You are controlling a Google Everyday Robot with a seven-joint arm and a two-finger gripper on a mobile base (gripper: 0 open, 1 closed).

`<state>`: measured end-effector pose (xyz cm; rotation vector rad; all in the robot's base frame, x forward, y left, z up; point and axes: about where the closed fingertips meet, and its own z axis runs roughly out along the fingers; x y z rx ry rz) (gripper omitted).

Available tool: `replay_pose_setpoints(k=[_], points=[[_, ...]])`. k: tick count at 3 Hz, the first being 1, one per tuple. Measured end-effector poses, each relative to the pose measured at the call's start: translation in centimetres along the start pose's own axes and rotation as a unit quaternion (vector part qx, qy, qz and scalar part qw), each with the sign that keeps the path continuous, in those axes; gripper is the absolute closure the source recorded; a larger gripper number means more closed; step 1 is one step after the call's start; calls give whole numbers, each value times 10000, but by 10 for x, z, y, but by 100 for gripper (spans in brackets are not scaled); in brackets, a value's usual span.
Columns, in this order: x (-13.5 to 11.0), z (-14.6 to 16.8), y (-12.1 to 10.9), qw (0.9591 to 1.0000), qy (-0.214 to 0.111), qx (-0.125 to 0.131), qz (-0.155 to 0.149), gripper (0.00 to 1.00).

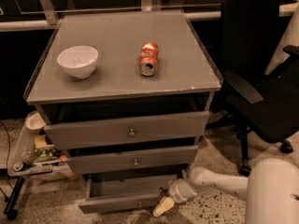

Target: Open bottom drawer

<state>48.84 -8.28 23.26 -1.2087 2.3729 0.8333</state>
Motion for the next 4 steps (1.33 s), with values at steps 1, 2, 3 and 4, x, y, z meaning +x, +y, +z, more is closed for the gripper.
replay_pose_setpoints(k=[1,2,3,4], points=[[-2,10,-11,10000,29,-38,-68,0],[16,31,-17,9998,141,-139,61,0],[30,41,-19,9994,224,-183,189,0],[30,41,-19,9994,224,-183,189,19]])
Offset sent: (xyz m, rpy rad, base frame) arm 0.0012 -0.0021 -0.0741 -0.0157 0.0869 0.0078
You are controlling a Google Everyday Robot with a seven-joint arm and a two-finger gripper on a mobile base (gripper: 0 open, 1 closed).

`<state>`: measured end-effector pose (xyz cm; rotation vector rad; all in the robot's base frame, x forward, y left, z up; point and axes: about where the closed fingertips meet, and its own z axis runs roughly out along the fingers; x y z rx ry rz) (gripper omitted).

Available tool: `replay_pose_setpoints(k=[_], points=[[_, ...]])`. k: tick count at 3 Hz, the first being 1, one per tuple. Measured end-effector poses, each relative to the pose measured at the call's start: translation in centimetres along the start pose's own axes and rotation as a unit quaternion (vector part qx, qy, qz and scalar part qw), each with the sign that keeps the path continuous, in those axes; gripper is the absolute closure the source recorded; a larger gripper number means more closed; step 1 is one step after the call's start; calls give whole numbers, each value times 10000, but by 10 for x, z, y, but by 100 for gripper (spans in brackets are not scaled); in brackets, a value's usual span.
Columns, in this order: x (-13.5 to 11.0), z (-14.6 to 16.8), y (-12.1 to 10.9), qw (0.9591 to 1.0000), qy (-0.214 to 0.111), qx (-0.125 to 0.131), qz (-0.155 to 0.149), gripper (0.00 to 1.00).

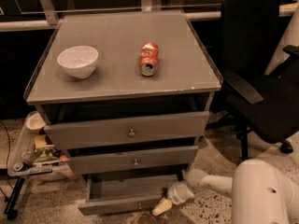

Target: Open bottom drawer

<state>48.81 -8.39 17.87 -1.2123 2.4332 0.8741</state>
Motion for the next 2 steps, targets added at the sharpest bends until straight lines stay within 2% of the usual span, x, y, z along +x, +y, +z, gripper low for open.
replay_pose_setpoints(k=[2], points=[[0,0,0,10000,0,-1,0,65]])
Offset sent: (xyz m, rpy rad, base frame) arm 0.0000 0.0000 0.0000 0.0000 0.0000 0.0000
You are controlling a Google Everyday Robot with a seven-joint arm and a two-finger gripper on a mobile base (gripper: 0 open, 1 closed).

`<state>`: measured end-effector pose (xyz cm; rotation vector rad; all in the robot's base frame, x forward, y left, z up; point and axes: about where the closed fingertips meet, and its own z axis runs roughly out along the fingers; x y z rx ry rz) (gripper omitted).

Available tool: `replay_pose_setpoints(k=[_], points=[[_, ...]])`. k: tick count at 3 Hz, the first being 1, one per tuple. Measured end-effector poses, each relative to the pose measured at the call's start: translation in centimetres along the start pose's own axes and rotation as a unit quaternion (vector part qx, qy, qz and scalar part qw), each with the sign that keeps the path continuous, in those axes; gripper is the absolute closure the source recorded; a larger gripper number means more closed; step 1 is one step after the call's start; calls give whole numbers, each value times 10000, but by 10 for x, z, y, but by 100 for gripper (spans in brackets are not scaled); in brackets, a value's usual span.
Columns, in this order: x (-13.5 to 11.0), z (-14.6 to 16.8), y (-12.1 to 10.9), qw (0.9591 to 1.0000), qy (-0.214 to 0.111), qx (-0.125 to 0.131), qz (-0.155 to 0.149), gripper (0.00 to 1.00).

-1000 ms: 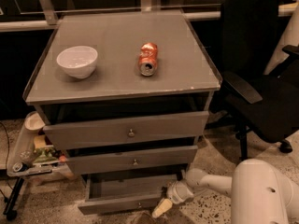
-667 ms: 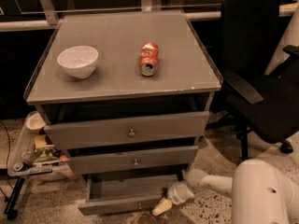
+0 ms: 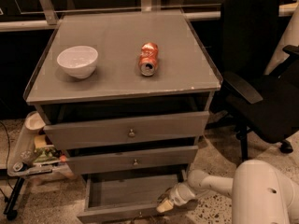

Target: Open bottom drawer

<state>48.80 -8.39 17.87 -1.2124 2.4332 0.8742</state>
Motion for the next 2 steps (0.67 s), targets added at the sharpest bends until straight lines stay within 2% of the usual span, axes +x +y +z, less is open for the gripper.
replay_pose_setpoints(k=[1,2], points=[[0,0,0,10000,0,0,0,88],[0,-2,0,10000,1,-2,3,100]])
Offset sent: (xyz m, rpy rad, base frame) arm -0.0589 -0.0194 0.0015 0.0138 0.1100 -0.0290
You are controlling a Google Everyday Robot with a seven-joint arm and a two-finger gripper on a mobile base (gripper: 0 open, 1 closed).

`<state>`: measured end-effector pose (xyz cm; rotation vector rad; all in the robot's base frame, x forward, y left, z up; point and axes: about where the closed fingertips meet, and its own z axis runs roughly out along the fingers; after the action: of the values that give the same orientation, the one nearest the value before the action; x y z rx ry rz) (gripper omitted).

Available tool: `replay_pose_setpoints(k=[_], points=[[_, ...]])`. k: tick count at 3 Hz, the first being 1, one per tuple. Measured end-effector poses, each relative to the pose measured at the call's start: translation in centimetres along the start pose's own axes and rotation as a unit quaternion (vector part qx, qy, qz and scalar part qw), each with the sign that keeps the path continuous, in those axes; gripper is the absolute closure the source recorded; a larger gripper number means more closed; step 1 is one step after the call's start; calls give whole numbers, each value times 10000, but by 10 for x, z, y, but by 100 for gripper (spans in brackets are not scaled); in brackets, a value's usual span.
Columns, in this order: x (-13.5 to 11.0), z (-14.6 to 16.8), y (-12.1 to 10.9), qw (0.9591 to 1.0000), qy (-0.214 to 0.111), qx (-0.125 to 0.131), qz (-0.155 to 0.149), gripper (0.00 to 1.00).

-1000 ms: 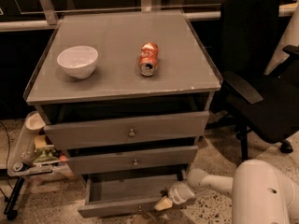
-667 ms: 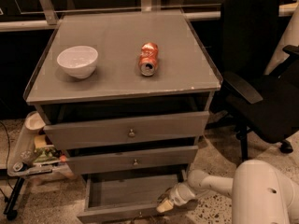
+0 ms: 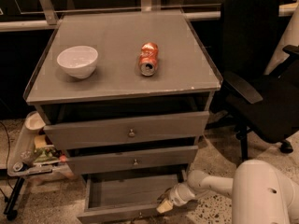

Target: Open bottom drawer

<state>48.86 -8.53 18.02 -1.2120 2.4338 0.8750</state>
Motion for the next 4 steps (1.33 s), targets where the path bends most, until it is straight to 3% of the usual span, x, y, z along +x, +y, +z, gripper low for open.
replay_pose_setpoints(k=[2,4], points=[[22,-6,23,9995,67,-92,293,100],[29,-11,34,9991,76,-114,407,100]])
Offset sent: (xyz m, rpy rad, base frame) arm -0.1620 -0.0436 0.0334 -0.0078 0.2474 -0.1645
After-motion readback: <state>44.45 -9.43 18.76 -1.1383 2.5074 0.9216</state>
